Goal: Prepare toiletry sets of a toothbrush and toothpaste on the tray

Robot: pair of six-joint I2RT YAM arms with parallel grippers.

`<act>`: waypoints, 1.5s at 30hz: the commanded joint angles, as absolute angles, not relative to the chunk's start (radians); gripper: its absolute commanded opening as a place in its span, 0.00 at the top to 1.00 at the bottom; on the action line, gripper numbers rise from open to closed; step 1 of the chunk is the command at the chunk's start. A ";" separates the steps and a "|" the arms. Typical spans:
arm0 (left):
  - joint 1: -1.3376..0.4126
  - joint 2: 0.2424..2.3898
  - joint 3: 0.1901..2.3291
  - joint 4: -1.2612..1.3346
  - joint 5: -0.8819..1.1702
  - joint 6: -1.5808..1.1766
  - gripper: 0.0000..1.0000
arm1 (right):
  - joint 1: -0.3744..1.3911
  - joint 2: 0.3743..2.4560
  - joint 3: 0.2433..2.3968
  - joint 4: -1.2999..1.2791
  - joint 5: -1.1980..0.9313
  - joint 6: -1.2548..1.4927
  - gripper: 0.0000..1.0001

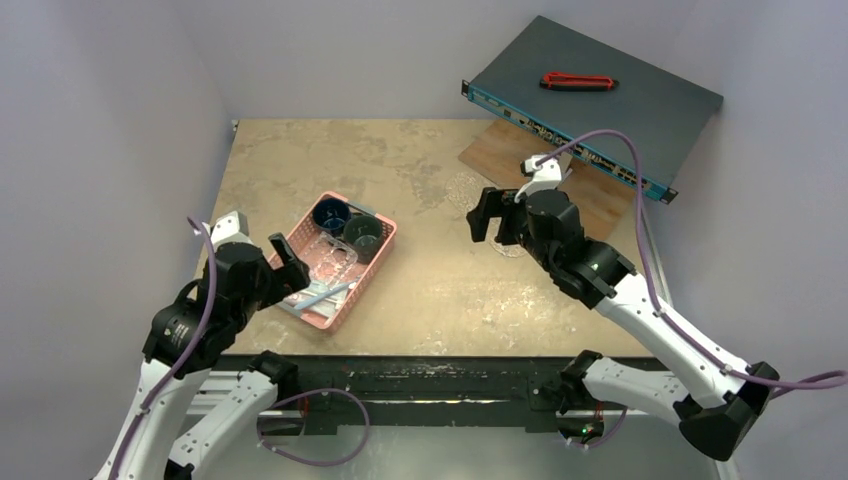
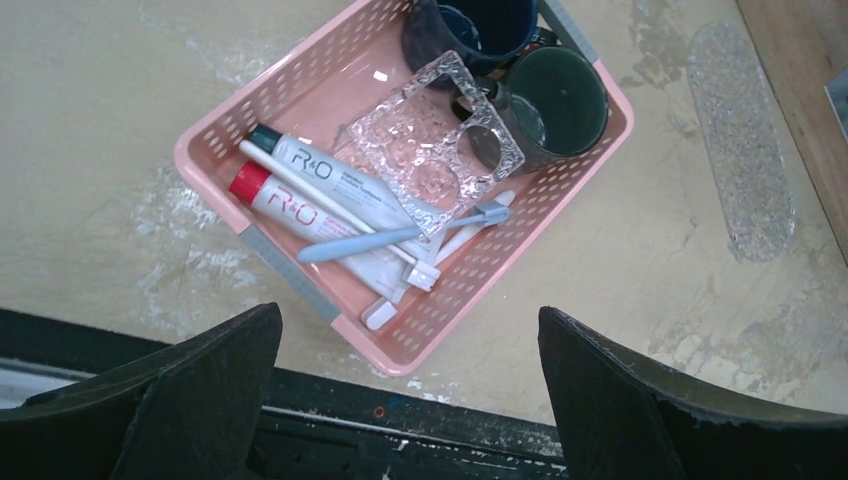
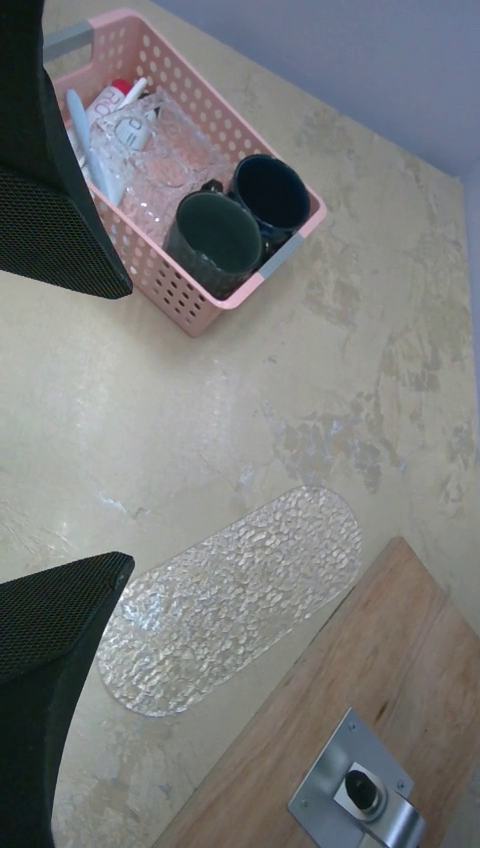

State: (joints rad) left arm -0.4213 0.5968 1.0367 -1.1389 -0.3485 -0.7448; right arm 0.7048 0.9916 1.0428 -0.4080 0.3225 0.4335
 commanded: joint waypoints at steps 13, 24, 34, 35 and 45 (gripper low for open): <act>-0.419 0.685 0.970 -1.290 -0.338 -1.112 0.05 | 0.705 1.118 1.024 -0.420 0.280 0.422 0.01; -0.184 0.748 0.841 -1.173 -0.136 -1.028 0.23 | 0.706 1.137 0.988 -0.420 0.257 0.403 0.01; -0.082 0.864 0.821 -1.132 -0.125 -0.946 0.34 | 0.705 1.130 0.961 -0.411 0.228 0.390 0.01; -0.072 0.874 0.820 -1.132 -0.125 -0.935 0.35 | 0.706 1.128 0.960 -0.411 0.224 0.390 0.01; 0.059 0.931 0.776 -1.111 -0.037 -0.866 0.43 | 0.706 1.120 0.943 -0.385 0.192 0.387 0.01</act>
State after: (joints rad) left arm 0.0139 0.9085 0.7887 -1.1408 -0.0879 -0.9173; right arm 0.7048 1.1366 0.9512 -0.4248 0.2131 0.4000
